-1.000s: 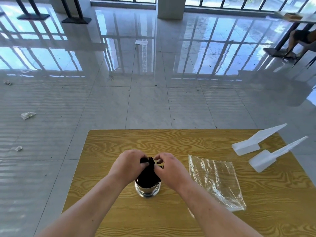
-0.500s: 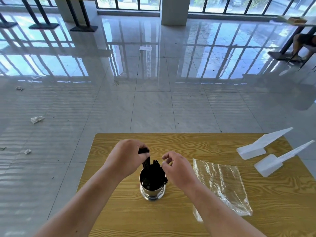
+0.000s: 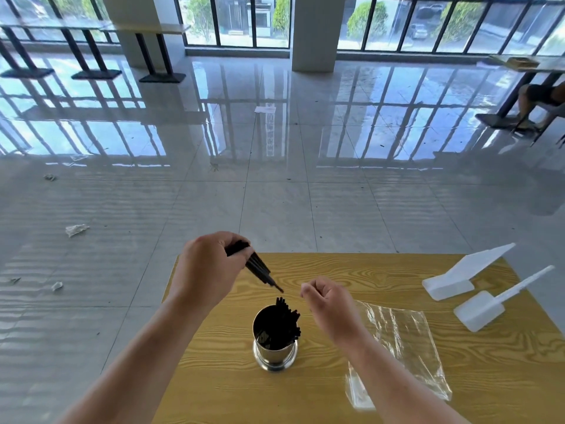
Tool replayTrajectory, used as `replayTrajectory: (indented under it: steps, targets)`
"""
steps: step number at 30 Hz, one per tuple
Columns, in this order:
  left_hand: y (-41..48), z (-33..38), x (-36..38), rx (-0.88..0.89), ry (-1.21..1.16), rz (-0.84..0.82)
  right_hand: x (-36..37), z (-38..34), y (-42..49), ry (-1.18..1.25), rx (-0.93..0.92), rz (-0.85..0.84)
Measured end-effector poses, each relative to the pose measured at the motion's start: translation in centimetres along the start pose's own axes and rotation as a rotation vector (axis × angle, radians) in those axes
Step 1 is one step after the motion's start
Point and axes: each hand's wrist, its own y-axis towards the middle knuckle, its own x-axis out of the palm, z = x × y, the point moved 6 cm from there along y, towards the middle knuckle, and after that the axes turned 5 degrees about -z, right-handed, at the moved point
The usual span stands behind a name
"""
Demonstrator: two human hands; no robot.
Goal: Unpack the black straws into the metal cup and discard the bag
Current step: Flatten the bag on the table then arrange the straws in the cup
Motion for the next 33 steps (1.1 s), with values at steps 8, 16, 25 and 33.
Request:
replayTrajectory:
  steps: [8,16,25,33]
  targets:
    - [-2.3,-1.4,3.6,-0.247,-0.746,0.069,4.6,-1.0,-1.3,0.759,0.316,-0.421]
    - [-6.2,-4.8,8.5,-0.692,-1.346,-0.064,1.3,-3.1,0.2,1.155,0.214,-0.281]
    - [-7.5,-7.6,10.6,-0.664,-0.761,-0.385,-2.0,-4.3,0.9,0.301,0.014,0.048]
    - [-7.0,-10.1,10.4,-0.540,-0.295,-0.338,3.3,-2.0,0.9,-0.175,-0.083,-0.158]
